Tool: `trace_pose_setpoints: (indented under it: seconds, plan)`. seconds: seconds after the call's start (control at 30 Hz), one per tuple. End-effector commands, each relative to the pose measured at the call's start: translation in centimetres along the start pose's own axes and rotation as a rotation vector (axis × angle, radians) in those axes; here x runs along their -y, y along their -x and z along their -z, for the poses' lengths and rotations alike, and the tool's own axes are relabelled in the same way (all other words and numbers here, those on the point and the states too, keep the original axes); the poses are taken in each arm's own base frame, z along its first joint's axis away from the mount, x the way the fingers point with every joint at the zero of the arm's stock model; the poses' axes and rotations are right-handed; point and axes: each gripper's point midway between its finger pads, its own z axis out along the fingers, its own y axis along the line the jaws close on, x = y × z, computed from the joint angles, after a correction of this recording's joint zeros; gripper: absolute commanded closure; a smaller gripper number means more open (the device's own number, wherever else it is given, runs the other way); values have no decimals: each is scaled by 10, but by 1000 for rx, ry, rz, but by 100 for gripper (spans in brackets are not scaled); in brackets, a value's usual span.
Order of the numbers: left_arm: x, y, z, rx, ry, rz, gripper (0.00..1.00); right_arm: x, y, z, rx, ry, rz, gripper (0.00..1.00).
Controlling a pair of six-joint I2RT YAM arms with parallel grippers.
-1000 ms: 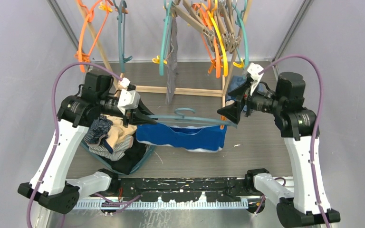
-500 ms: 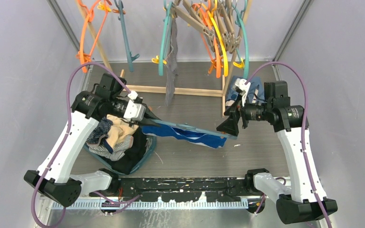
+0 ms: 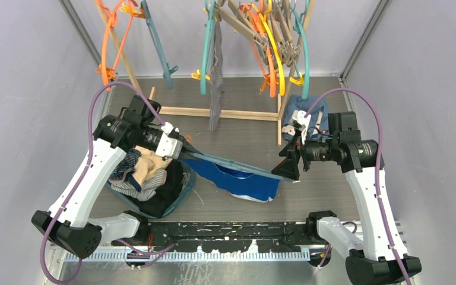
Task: Remove the underwear clipped to the hanger
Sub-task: Remove the underwear from the hanger.
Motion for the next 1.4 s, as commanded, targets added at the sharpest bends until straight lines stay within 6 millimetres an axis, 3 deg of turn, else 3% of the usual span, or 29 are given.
trace_pose_setpoints:
  seconds: [0.0, 0.47, 0.8, 0.97, 1.2, 1.37]
  plan:
    - [-1, 9, -1, 37, -6, -59, 100, -7, -1, 2, 10, 11, 20, 18]
    - [0, 5, -2, 26, -5, -75, 100, 0, -6, -3, -14, 33, 21, 42]
    - [1, 5, -1, 20, -4, -86, 100, 5, -13, -6, -43, 47, 28, 45]
    - [1, 3, 0, 3, 1, -97, 100, 4, -15, -7, -49, 72, 38, 56]
    - [0, 2, 0, 1, 17, -72, 100, 5, -9, -6, -40, 70, 62, 88]
    - [-1, 3, -1, 11, 23, -57, 100, 8, -9, -8, -39, 73, 59, 91]
